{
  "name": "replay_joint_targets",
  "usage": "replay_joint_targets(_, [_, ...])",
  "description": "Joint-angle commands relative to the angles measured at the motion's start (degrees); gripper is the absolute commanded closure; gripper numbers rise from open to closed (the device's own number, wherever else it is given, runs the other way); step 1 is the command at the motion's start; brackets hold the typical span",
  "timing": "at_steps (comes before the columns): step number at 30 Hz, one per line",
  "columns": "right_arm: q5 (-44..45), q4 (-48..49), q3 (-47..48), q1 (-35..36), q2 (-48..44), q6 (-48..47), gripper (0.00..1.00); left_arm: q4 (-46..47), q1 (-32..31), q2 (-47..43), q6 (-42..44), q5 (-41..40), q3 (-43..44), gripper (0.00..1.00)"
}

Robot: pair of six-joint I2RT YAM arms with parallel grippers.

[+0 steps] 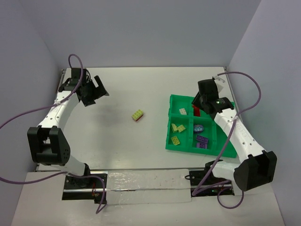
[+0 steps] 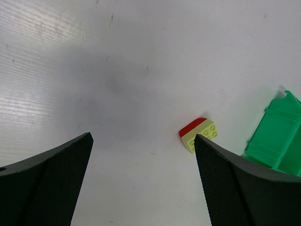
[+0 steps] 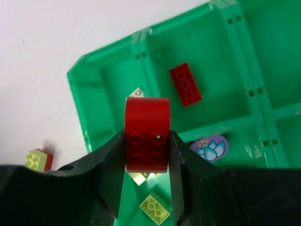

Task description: Sort the legos into containers by color

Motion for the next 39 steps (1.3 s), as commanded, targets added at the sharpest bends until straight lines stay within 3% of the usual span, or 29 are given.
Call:
replay_joint_targets(1, [-2.40, 0.98, -0.75, -4.75, 2.72, 1.37, 1.00, -3.75, 0.36, 2.65, 0.61, -0.83, 7.53, 0.04])
replay_joint_targets(5, [-6.47, 4.05, 0.22, -9.53, 8.15, -0.49, 0.97, -5.15, 0.36, 3.71, 1.87, -2.10, 9.62, 0.04])
replay_joint_targets(9, [-4.57, 2.17, 5.98, -9.69, 14.92, -2.41, 0.79, -4.98, 0.36, 4.67, 2.12, -2.03, 10.34, 0.04])
replay_joint_targets(16, [-1.15, 1.10, 7.84, -10.41, 20.84, -2.12, 0.75, -7.12, 0.36, 8.12, 4.50, -1.61, 12.88, 0.04])
replay_joint_targets(19, [-0.30, 1.18, 6.86, -10.48, 21.49, -1.88, 0.59, -7.40, 0.36, 8.40, 5.05, -1.67, 12.55, 0.04])
replay_joint_targets(20, [-0.10, 1.18, 6.46, -10.48, 21.34, -1.88, 0.47, -7.50, 0.36, 8.45, 5.10, -1.67, 12.26, 0.04])
replay_joint_targets(22, [0.09, 1.16, 5.98, -10.48, 20.51, -2.02, 0.35, -7.72, 0.36, 8.32, 5.11, -1.40, 11.73, 0.04])
replay_joint_targets(30, [2.04, 3.79, 5.59, -8.29, 13.67, -5.47, 0.33, -5.21, -1.38, 4.68, 6.21, -0.61, 6.32, 0.07])
replay_joint_targets(34, [1.21, 7.19, 4.71, -5.03, 9.93, -6.70, 0.33, -4.86, -7.88, 5.70, 10.13, -4.41, 6.48, 0.08])
replay_joint_targets(39, [-1.74, 8.41, 2.48, -0.11, 5.64, -6.91, 0.33, -1.82, -14.41, 8.36, 11.51, -1.41, 8.11, 0.11])
